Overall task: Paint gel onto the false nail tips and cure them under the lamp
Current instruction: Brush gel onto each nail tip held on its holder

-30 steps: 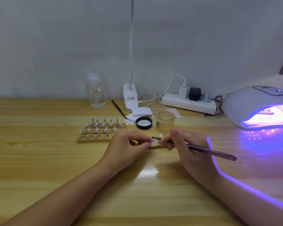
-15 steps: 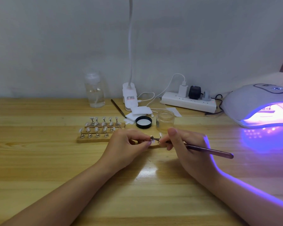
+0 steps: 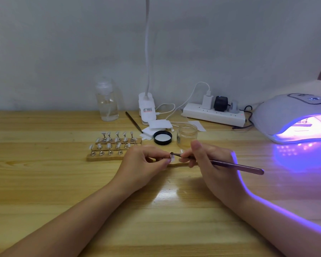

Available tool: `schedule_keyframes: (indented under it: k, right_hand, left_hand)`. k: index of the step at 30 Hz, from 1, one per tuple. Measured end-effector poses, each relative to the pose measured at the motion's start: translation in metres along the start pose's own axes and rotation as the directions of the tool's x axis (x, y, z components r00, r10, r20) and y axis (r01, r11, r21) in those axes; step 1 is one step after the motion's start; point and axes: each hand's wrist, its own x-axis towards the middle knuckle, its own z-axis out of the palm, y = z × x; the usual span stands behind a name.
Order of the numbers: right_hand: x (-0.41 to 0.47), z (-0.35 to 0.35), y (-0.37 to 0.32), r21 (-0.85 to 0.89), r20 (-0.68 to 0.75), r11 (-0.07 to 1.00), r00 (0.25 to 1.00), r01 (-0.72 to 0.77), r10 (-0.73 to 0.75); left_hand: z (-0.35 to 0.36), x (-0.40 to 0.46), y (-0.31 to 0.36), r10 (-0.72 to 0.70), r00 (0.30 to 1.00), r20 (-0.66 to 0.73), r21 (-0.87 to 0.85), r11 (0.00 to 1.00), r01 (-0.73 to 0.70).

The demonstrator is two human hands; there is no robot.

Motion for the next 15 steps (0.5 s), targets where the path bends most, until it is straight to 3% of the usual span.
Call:
schedule_keyframes:
  k: [7,12,15]
  right_hand:
    - [-0.0015,-0.0008,-0.0027,0.114,-0.029,0.993,0.999,-0.037,0.040]
    - [0.0015,0.0012,-0.0021,-0.033,0.004,0.998,0.999,0.044,-0.044]
    - [0.0010,0.0014,-0.0019,-0.012,0.003,1.000,1.000,0.013,-0.013]
  left_hand:
    - [0.0001,0.0004,0.0005,-0.001,1.000,-0.006,0.006,1.000,0.001]
    - [0.0005,0.0000,0.0009,0.002,1.000,0.005,0.007,1.000,-0.002]
    - [0.0003,0.0002,0.0013,-0.006,1.000,0.004,0.011,1.000,0.005]
